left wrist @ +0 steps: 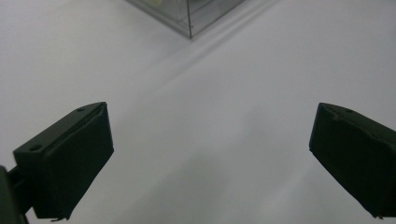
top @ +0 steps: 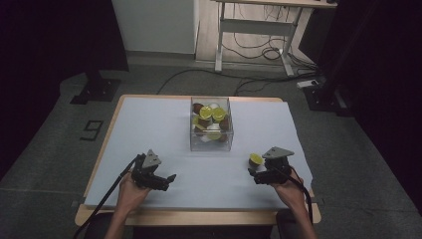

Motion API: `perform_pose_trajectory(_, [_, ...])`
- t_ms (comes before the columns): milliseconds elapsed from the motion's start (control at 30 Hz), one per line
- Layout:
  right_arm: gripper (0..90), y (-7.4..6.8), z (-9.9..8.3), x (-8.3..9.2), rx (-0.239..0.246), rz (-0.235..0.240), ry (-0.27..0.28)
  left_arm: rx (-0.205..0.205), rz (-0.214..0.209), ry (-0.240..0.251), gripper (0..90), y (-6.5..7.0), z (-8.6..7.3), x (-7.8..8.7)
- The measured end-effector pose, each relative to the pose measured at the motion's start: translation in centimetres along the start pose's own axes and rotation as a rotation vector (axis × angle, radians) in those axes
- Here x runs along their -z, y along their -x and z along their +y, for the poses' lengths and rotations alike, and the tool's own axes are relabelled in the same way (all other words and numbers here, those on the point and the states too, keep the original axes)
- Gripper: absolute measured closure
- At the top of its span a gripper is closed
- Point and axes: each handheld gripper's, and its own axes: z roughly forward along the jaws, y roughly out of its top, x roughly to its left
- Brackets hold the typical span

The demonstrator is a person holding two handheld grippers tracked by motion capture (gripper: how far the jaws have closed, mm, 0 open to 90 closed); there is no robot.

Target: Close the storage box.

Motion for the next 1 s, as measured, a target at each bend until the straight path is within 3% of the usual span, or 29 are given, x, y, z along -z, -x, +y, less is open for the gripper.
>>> perform_pose_trajectory(467, [4.9, 0.9, -3.6, -2.4, -0.046, -0.005, -0.062, 0.028, 0.022, -0.077, 0.0, -0.8, -2.7, -1.7])
perform_pose_trajectory(567, [4.1, 1.0, -4.4, -3.0, -0.065, 0.011, -0.077, 0.031, 0.022, -0.114, 0.0, -1.0, -3.1, -2.1])
perform_pose_trajectory(633, [2.6, 1.0, -5.0, -3.5, -0.076, 0.027, -0.087, 0.058, 0.006, -0.122, 0.0, -1.4, -3.1, -2.2])
perform_pose_trajectory(800, [0.0, 1.4, -6.0, -3.8, -0.134, 0.056, -0.050, 0.079, -0.012, -0.132, 0.0, -1.6, -3.1, -2.3])
perform_pose_trajectory(1000, [0.0, 1.4, -6.1, -3.9, -0.135, 0.052, -0.051, 0.080, -0.013, -0.134, 0.0, -1.6, -3.1, -2.3])
